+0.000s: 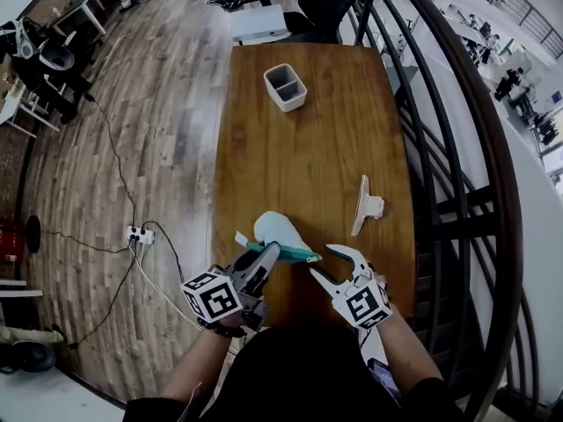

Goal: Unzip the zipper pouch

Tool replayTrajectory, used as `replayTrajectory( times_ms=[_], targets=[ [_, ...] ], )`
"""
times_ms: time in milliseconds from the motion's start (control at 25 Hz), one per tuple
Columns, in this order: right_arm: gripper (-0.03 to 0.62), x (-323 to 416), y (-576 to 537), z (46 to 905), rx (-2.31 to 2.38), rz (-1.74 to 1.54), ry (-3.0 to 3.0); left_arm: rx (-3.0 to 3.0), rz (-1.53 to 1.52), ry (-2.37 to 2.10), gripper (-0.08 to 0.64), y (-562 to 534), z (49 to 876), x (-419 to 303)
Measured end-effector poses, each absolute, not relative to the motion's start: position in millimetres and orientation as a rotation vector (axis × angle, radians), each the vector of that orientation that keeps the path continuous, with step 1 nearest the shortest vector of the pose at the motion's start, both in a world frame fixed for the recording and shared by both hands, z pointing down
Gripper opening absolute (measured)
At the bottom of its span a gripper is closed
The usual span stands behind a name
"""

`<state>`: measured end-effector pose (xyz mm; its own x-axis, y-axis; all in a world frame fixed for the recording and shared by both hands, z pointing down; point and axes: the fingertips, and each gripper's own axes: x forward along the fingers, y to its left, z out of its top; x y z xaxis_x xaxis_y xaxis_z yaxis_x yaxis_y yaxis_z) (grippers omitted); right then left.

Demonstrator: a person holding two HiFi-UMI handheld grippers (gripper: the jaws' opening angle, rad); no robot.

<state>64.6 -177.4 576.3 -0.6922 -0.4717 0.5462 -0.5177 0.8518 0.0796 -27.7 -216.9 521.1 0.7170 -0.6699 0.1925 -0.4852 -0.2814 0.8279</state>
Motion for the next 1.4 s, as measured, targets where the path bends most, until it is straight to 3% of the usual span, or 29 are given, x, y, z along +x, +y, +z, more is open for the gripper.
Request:
replayTrajectory(
  times_ms=[440, 640, 840, 1000, 1400],
  targets=[
    [0.204, 44, -191, 538, 0.712, 0.301, -2.737, 1.935, -0.365, -0.805, 0.069, -219, 473, -32],
    [0.074, 37, -186, 509, 0.717, 0.186, -2.821, 1.954, -0.386, -0.819, 0.071, -218, 467, -40],
    [0.045, 37, -167, 501, 0.662, 0.168, -2.814, 1.965, -0.28, -0.853, 0.073, -211, 482, -45],
    [0.014, 44, -160, 503, 0.705, 0.223, -2.772, 2.01, -0.205, -0.864, 0.131, -203, 491, -44],
    [0.008, 64, -162, 502, 0.819, 0.149, -2.641, 2.1, -0.137, -0.961, 0.158, -184, 488, -64]
  ],
)
